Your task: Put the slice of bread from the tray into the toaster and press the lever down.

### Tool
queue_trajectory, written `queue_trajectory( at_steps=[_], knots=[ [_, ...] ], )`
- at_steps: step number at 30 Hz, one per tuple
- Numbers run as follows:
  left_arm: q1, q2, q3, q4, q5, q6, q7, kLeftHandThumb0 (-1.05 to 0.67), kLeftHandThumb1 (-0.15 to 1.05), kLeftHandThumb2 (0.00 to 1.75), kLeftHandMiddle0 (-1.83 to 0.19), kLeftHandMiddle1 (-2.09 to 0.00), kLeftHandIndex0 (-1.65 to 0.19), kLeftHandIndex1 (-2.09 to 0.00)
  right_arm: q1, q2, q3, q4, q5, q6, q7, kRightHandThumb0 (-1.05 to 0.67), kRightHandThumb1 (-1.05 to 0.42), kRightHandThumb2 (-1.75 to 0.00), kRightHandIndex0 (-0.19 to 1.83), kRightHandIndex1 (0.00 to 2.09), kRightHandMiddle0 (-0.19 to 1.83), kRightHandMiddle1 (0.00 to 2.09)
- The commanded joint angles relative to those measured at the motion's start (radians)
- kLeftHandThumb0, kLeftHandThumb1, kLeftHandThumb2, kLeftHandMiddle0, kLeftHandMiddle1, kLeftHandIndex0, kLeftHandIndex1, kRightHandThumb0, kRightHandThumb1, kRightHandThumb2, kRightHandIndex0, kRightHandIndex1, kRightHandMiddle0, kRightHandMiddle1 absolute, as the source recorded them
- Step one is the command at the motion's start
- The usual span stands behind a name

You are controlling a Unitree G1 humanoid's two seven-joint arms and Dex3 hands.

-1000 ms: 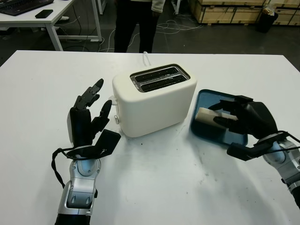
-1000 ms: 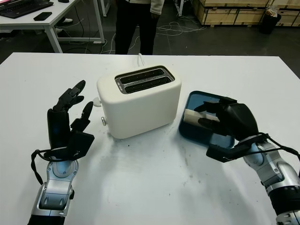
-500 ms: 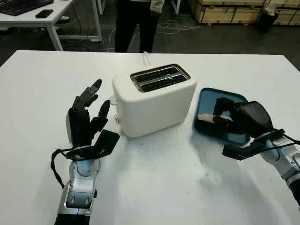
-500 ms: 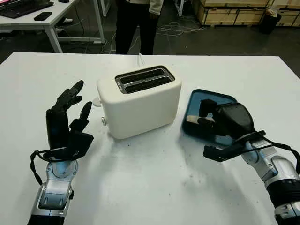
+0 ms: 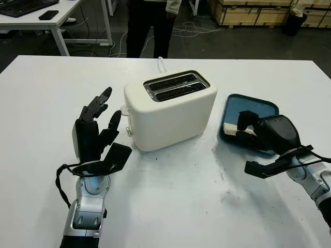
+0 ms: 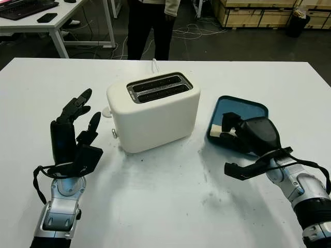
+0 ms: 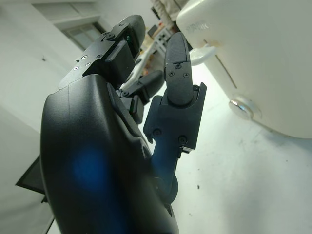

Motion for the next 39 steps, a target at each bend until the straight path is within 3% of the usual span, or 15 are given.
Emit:
queue_trajectory(
  at_steps=[1, 20, 25, 36, 39],
  knots=[
    [-0.002, 0.001, -0.004, -0.001, 0.002, -0.007, 0.006, -0.39, 0.92, 0.34, -0.36, -0.89, -0.64, -0.01, -0.019, -0.006, 0.005, 0.008, 0.000, -0.025, -0.027, -0.64, -0.92, -0.84, 0.92, 1.75, 0.36, 1.75],
    [0.004, 0.007, -0.009, 0.001, -0.005, -0.009, -0.006, -0.37, 0.92, 0.37, -0.34, -0.89, -0.63, 0.00, -0.013, -0.023, -0.081, -0.049, 0.031, -0.154, -0.180, -0.59, -0.92, -0.77, 0.17, 1.75, 0.10, 1.75],
    [0.005, 0.003, -0.010, 0.000, -0.002, -0.008, 0.000, -0.37, 0.92, 0.36, -0.35, -0.89, -0.63, -0.01, -0.013, -0.032, -0.101, -0.067, 0.027, -0.149, -0.184, -0.58, -0.92, -0.71, 0.22, 1.75, 0.11, 1.75],
    [0.002, 0.000, -0.009, 0.002, -0.005, -0.010, 0.002, -0.38, 0.92, 0.36, -0.35, -0.88, -0.63, -0.01, -0.005, -0.027, -0.071, -0.062, -0.013, -0.090, -0.144, -0.63, -0.92, -0.78, 0.31, 1.75, 0.14, 1.75],
    [0.003, 0.000, -0.009, -0.002, -0.004, -0.004, 0.000, -0.39, 0.92, 0.36, -0.35, -0.89, -0.63, -0.01, 0.035, -0.038, -0.065, -0.095, -0.009, -0.085, -0.114, -0.71, -0.92, -0.73, 0.31, 1.75, 0.08, 1.74]
  ],
)
